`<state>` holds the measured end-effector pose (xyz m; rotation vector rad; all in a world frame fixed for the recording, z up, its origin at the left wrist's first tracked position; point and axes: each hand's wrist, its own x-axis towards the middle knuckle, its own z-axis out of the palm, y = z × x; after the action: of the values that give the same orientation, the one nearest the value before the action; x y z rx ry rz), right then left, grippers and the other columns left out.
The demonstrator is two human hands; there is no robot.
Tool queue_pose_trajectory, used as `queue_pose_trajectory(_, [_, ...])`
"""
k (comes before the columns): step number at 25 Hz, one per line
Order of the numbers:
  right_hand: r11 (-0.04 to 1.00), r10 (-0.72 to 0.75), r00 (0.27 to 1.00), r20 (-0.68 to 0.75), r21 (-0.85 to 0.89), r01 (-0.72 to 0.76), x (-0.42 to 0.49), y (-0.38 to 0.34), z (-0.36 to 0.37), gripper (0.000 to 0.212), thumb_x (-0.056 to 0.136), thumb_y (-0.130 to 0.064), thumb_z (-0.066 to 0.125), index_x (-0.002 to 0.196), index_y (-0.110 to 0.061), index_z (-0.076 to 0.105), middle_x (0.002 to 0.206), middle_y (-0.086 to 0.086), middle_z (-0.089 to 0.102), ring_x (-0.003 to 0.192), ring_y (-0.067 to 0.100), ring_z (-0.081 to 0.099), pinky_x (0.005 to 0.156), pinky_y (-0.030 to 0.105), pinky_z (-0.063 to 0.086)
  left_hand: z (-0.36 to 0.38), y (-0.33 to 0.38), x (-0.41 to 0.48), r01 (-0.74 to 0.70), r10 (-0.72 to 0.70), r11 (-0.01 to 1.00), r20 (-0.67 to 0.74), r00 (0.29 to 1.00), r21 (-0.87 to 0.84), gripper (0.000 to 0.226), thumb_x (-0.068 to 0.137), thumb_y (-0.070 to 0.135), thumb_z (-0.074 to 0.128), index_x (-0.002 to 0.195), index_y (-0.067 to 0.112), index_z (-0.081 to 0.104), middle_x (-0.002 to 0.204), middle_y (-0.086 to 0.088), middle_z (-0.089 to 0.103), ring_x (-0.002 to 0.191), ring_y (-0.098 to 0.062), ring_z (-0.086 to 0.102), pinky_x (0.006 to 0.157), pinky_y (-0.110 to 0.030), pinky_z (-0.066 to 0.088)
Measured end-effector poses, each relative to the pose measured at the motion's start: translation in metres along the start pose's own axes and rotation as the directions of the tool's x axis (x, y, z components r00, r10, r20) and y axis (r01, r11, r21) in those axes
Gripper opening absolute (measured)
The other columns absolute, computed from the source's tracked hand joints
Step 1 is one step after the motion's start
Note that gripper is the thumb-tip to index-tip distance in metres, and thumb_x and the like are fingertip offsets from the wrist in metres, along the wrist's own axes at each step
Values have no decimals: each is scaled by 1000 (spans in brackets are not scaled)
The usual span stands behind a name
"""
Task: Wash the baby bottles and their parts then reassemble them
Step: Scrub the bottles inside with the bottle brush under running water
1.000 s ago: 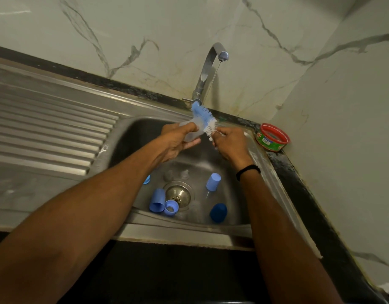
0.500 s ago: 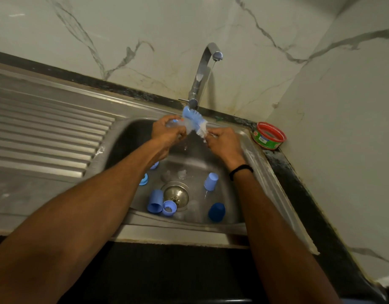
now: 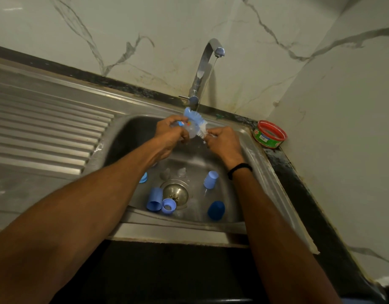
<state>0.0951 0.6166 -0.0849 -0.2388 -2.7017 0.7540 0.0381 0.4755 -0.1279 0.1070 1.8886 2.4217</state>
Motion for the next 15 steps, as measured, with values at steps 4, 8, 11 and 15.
queue_pose_trajectory(4, [999, -30, 1000, 1, 40, 30, -2, -4, -2, 22, 92, -21, 64, 110, -17, 76, 88, 2, 74, 79, 16, 65, 70, 27, 51, -7, 5, 0, -1, 1, 999, -15, 1000, -43, 48, 74, -19, 63, 103, 19, 70, 122, -5, 61, 105, -22, 60, 73, -30, 62])
queue_pose_trajectory(8, [999, -5, 999, -45, 46, 7, -4, -5, -5, 18, 89, -21, 62, 83, -16, 79, 73, 8, 71, 69, 23, 64, 64, 35, 52, -2, 9, -7, 48, -43, 996, 58, 997, -80, 47, 73, -18, 59, 105, 14, 72, 112, -7, 66, 100, -28, 64, 82, -44, 60])
queue_pose_trajectory(11, [997, 23, 997, -75, 78, -18, -4, -3, -10, 23, 87, -25, 60, 76, -13, 76, 68, 8, 69, 67, 25, 65, 63, 38, 53, -17, 10, -1, 97, -97, 987, 4, 995, -125, 21, 88, 6, 68, 104, 19, 67, 116, -10, 64, 107, -30, 64, 89, -42, 60])
queue_pose_trajectory(15, [998, 19, 998, -65, 62, -15, -7, -2, -22, 20, 89, -27, 61, 92, -19, 79, 76, 2, 72, 73, 20, 66, 65, 34, 53, -30, 4, 8, 174, -176, 979, -12, 984, -102, 14, 91, 21, 70, 104, 19, 63, 113, -9, 63, 106, -29, 64, 95, -43, 58])
